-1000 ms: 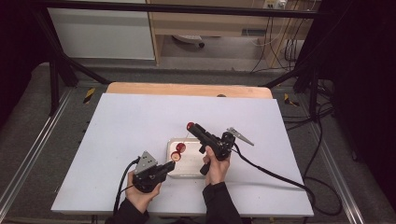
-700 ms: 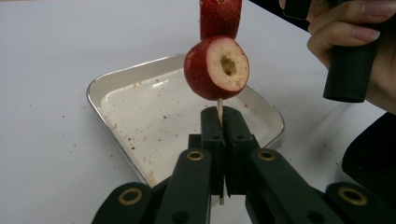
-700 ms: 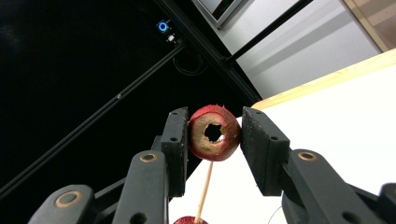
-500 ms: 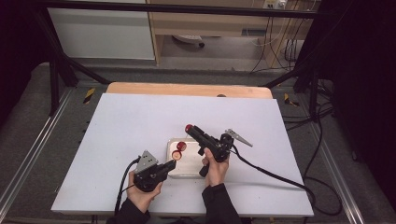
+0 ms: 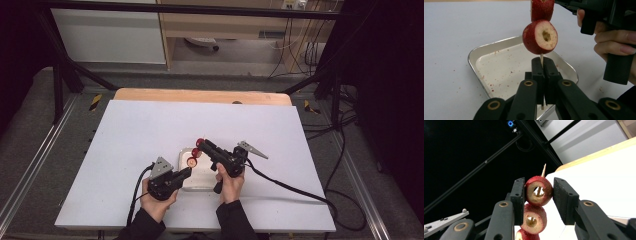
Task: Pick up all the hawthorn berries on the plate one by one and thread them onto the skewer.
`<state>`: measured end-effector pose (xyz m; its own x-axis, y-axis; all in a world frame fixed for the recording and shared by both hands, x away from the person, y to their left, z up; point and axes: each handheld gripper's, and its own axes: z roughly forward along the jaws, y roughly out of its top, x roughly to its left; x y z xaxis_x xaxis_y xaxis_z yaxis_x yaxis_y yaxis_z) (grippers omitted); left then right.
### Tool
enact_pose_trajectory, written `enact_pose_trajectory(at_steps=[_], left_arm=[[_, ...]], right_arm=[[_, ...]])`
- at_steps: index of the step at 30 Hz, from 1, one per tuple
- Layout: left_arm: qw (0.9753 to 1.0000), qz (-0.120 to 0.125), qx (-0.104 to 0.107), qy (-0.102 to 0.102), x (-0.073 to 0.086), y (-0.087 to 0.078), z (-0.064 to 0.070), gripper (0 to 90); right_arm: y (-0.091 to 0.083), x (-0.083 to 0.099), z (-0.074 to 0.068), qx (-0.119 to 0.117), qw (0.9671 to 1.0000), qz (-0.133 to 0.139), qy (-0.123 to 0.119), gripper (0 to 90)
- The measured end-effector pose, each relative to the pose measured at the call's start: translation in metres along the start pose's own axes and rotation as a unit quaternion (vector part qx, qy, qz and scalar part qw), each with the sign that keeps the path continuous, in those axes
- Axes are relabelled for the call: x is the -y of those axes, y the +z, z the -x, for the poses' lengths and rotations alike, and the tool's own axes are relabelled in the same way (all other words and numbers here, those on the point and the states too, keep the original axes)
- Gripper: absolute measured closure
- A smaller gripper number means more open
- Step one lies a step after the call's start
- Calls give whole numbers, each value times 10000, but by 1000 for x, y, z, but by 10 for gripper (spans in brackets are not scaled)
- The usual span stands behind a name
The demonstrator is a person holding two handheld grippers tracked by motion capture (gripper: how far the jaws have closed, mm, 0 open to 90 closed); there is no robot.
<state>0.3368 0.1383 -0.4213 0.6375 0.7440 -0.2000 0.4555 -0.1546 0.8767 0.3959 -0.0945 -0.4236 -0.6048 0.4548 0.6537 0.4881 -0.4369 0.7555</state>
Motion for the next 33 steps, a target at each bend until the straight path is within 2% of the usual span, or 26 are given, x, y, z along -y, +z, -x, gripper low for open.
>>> enact_pose_trajectory(at_steps=[4,10,11,14,17,18,21,24,26,27,29,32,33], left_arm=[[10000,3,29,56,2,-2,-1,883],[10000,-22,18,95,5,-10,-10,883],[9999,-32,16,112,6,-11,-12,883],[9998,-73,-9,160,7,-14,-16,883],[9996,-138,-20,228,9,-16,-18,883],[9995,-165,-21,253,10,-17,-19,883],[9993,-232,-31,284,11,-19,-23,883],[9990,-302,-48,311,11,-20,-26,882],[9989,-354,-40,306,10,-21,-28,882],[9988,-373,-37,302,10,-21,-29,882],[9988,-409,-28,286,8,-21,-30,882],[9984,-480,-18,313,6,-22,-33,882],[9983,-491,-8,307,5,-21,-33,882]], right_arm=[[-1,-1,-1,31,9999,-121,-97,617],[-11,-15,-7,216,9969,-476,-586,490],[-12,-17,-8,262,9958,-571,-662,456],[-16,-23,-7,429,9888,-1023,-1002,337],[-21,-25,-4,600,9818,-1345,-1199,249],[-23,-25,-2,683,9789,-1435,-1287,224],[-30,-26,2,899,9665,-1754,-1646,152],[-37,-26,8,1162,9487,-2208,-1942,89],[-43,-26,13,1297,9389,-2381,-2121,71],[-46,-26,16,1342,9347,-2443,-2206,60],[-52,-26,21,1422,9281,-2602,-2252,32],[-61,-25,30,1545,9164,-2875,-2317,9],[-64,-25,33,1556,9139,-2919,-2354,4]])
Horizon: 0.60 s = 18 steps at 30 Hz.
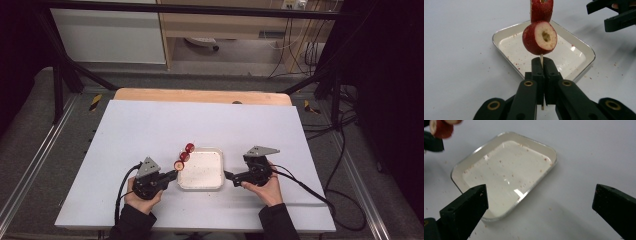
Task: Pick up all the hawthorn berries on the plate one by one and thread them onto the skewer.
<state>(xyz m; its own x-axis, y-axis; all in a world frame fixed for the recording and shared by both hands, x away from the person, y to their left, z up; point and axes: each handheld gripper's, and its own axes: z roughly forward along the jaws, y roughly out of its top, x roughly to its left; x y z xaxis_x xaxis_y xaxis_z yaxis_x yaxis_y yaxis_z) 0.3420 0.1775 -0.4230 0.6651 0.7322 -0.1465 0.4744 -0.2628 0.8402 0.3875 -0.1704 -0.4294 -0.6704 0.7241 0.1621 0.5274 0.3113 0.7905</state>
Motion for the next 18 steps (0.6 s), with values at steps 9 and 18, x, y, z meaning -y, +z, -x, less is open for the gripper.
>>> enact_pose_trajectory(at_steps=[9,18], left_arm=[[9995,-281,64,107,-9,3,-5,881],[9982,-557,56,207,-20,16,-7,881]], right_arm=[[-18,31,22,129,9996,-204,-132,4],[-37,56,37,104,9998,-149,-63,4]])
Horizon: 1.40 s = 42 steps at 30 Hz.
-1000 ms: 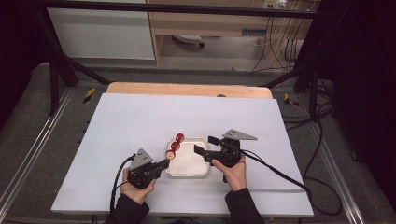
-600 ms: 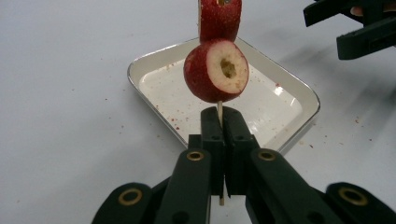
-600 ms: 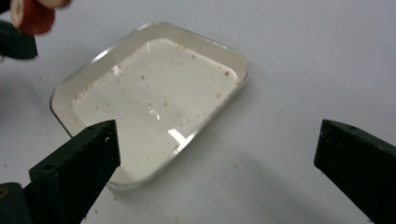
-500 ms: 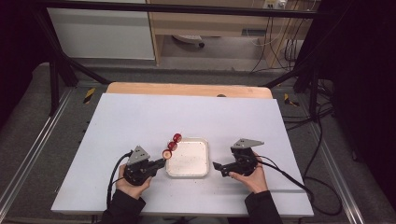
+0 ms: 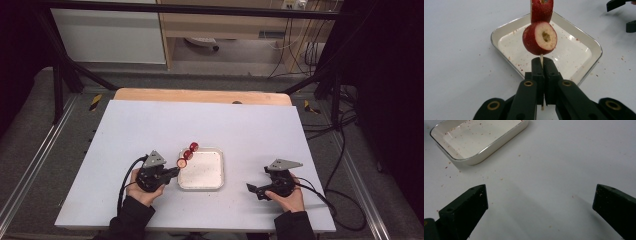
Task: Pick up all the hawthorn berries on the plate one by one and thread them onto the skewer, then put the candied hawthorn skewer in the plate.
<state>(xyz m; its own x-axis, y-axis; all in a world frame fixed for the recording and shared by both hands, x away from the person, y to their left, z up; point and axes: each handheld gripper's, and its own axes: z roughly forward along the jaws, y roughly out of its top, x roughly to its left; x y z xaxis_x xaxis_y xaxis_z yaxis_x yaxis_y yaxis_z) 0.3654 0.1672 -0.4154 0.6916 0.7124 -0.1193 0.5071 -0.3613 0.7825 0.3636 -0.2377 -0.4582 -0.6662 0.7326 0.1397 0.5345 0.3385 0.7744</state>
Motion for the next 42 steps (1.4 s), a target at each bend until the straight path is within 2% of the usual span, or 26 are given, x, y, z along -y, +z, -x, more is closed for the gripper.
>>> enact_pose_trajectory(at_steps=[11,22,30,37,42], left_arm=[[9998,-203,-21,-9,-19,19,5,881],[9980,-631,-23,-13,-17,38,9,881],[9954,-958,-54,-1,-15,45,15,881],[9912,-1318,-109,-9,-14,52,20,880],[9914,-1299,-175,41,-13,53,22,878]], right_arm=[[-8,9,3,16,10000,15,62,9],[-11,9,4,36,10000,52,29,10],[-15,8,4,40,9999,94,-17,10],[-18,8,5,56,9999,98,-4,10],[-17,9,5,45,9999,99,-4,9]])
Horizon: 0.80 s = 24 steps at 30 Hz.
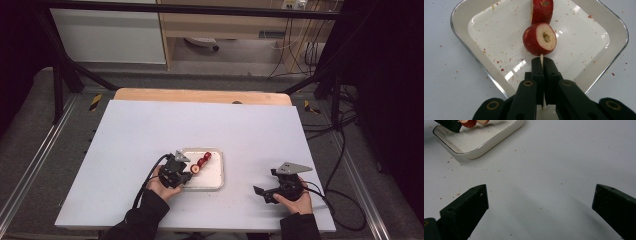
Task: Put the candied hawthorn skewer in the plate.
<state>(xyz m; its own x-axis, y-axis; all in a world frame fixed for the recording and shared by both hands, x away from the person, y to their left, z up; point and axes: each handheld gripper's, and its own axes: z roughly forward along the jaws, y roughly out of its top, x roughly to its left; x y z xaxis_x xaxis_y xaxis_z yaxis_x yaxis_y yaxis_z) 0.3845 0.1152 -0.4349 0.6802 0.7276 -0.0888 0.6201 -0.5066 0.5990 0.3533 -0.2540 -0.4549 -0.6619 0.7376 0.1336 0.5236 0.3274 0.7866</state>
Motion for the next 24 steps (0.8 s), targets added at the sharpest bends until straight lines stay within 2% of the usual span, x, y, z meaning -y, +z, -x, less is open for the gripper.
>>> enact_pose_trajectory(at_steps=[4,9,17,20,24], left_arm=[[10000,5,-19,85,0,-1,0,861],[9995,220,29,223,1,-9,-2,766],[9968,556,225,521,11,-35,-13,455],[9962,656,239,517,18,-44,-21,327],[9965,638,274,474,32,-51,-34,197]], right_arm=[[0,0,0,8,10000,-7,17,10],[0,0,0,28,10000,-42,-1,9],[1,0,0,43,10000,-83,-13,10],[1,0,0,42,9999,-97,1,10],[1,0,0,31,9999,-97,-8,9]])
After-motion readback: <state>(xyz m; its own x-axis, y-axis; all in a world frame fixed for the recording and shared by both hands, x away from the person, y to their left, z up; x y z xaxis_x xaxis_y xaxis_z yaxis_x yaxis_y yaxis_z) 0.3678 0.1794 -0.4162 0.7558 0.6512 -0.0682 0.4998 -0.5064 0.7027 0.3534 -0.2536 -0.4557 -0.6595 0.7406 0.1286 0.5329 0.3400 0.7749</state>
